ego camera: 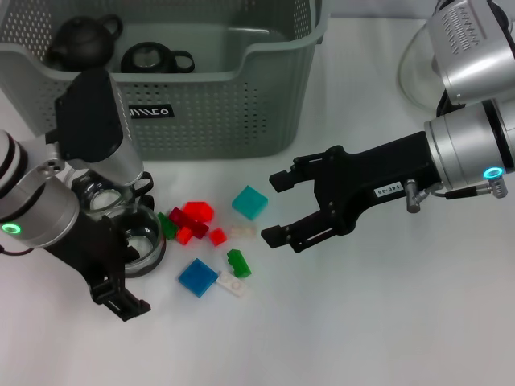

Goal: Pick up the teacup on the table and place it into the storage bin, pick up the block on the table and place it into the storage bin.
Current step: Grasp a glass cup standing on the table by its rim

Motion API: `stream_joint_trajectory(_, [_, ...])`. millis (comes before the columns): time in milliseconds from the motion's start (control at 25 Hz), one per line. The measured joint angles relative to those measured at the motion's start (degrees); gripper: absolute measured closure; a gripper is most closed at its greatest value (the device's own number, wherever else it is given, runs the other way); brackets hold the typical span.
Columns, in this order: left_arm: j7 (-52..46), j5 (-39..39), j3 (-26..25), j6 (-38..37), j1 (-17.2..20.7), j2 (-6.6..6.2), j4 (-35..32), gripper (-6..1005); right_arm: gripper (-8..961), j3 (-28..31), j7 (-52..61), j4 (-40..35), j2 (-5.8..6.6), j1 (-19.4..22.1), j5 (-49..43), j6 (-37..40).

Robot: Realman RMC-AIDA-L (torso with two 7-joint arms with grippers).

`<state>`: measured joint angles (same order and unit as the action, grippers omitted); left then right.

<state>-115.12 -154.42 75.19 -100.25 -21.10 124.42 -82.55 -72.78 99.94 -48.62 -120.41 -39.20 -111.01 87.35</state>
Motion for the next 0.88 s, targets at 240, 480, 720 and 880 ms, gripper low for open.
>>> stream_joint_trajectory(240, [0.4, 0.1, -0.4, -0.1, -0.2, -0.05, -0.2, 210, 5, 0.0, 0.2, -0.2, 0.02, 0.1, 0.6, 0.0])
stream_joint_trajectory(480, [0.2, -0.1, -0.3, 0.7, -0.3, -0.06, 0.1, 397, 7, 0.2, 0.1, -0.4, 0.10, 0.4, 0.9, 0.0])
stream_joint_trajectory(720, [0.0, -0.2, 0.2, 1.3, -0.4, -0.06, 0.7, 683, 10, 0.5, 0.1, -0.3, 0.19, 0.2, 0.9, 0.1])
stream_joint_trajectory(880, [-0.1, -0.2, 0.3, 1.6, -0.5, -0.06, 0.8, 832, 11, 0.7, 0.1, -0.4, 0.18, 0.2, 0.9, 0.2])
